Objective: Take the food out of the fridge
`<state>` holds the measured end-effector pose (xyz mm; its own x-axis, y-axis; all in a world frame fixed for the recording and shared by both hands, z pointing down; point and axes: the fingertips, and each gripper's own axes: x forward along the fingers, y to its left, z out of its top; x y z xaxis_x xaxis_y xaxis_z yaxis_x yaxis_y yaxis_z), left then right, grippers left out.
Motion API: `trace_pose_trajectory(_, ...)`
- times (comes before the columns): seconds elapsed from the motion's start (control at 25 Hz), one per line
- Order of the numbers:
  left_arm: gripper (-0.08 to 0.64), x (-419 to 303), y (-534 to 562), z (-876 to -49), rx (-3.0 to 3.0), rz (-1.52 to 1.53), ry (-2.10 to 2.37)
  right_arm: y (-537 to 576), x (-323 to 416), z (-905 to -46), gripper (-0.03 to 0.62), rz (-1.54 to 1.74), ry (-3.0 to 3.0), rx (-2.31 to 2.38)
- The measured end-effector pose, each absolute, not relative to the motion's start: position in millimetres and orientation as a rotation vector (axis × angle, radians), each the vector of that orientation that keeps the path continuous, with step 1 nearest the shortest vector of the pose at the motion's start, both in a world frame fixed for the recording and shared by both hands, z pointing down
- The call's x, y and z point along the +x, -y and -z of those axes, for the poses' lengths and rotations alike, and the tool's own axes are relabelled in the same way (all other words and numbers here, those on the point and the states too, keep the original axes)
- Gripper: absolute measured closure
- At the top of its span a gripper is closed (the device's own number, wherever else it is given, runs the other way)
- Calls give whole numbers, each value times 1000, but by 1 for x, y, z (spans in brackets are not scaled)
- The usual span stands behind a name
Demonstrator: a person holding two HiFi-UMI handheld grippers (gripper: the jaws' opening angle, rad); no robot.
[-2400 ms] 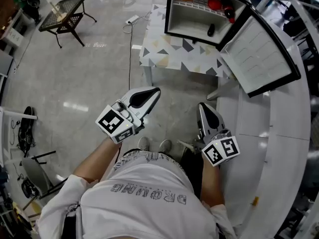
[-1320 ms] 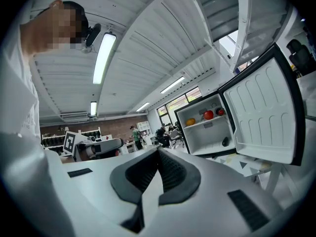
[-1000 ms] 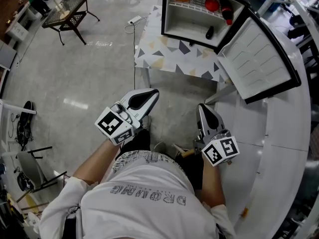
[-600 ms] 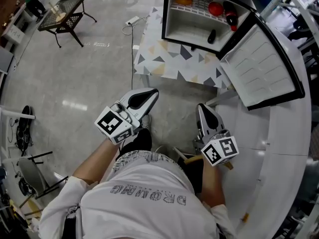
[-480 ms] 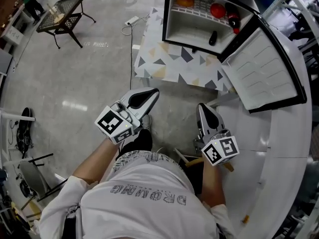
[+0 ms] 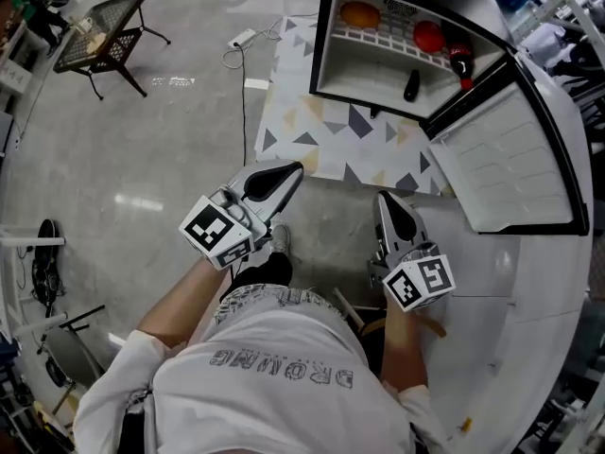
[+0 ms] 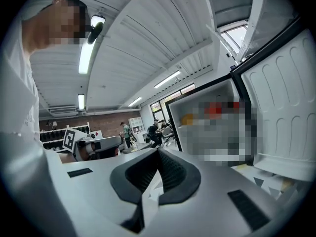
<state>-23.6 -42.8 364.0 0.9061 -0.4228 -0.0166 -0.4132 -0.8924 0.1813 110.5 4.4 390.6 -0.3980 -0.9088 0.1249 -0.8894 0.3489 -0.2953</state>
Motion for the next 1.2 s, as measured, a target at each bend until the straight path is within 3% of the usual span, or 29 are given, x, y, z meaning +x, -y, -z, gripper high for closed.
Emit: trace_pose_trajectory(1.2, 552, -45, 194, -370, 2904, 66, 551, 157, 105, -374, 592, 415, -2480, -1826)
